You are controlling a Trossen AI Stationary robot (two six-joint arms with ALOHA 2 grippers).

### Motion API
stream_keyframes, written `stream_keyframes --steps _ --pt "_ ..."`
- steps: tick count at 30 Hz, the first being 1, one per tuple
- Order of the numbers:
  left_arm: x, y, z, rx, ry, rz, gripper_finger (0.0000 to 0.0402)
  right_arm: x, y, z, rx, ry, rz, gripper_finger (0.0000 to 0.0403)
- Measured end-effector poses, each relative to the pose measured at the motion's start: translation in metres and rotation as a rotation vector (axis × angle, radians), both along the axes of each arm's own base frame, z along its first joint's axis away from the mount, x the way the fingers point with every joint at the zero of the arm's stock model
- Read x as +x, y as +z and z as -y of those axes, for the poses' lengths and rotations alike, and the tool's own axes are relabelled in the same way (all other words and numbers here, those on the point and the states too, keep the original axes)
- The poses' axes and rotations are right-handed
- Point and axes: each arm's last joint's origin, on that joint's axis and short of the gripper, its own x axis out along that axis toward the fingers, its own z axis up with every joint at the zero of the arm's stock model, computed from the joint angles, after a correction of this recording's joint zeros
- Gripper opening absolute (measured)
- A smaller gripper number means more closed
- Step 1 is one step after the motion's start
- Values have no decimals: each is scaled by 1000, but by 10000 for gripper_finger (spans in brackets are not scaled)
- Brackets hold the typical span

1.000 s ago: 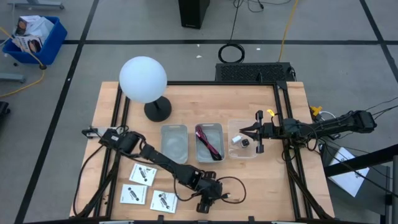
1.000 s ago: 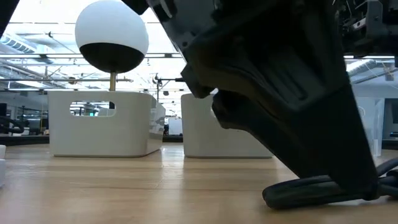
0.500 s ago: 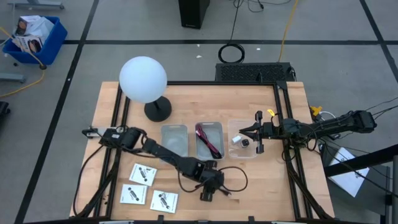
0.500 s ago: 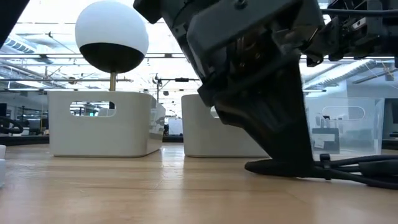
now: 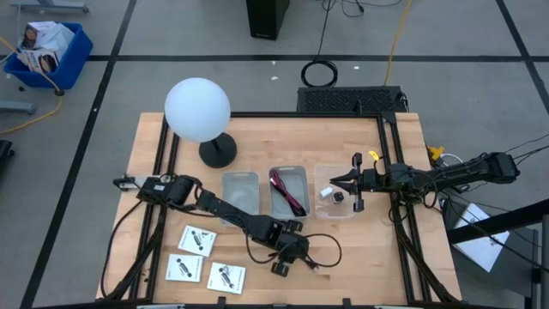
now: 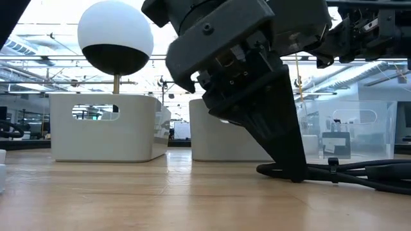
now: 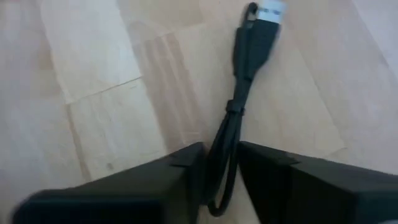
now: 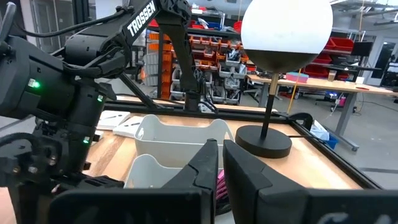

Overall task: Pick and place items into bin
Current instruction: Put the black charger cable into the right gray bin

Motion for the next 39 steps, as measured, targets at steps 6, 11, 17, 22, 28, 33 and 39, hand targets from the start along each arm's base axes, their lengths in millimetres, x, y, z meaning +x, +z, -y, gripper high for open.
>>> stream_keyframes --steps 6,11,17,22,28,33,39 --pt "-3 2 8 4 -72 10 17 0 0 0 -5 0 -1 20" --pt "-12 19 17 -15 -107 18 22 0 0 0 -5 0 -1 20" --pt "-31 96 18 47 -96 179 15 0 0 0 -5 0 -1 20" --pt "-55 151 -1 321 -19 298 13 0 0 0 -5 1 -2 20" --pt "-62 175 -50 646 69 267 13 0 0 0 6 1 1 20" --pt "-56 152 -85 688 92 102 13 0 0 0 13 1 3 20" --pt "-44 107 -105 692 28 -49 13 0 -1 0 12 1 -5 20"
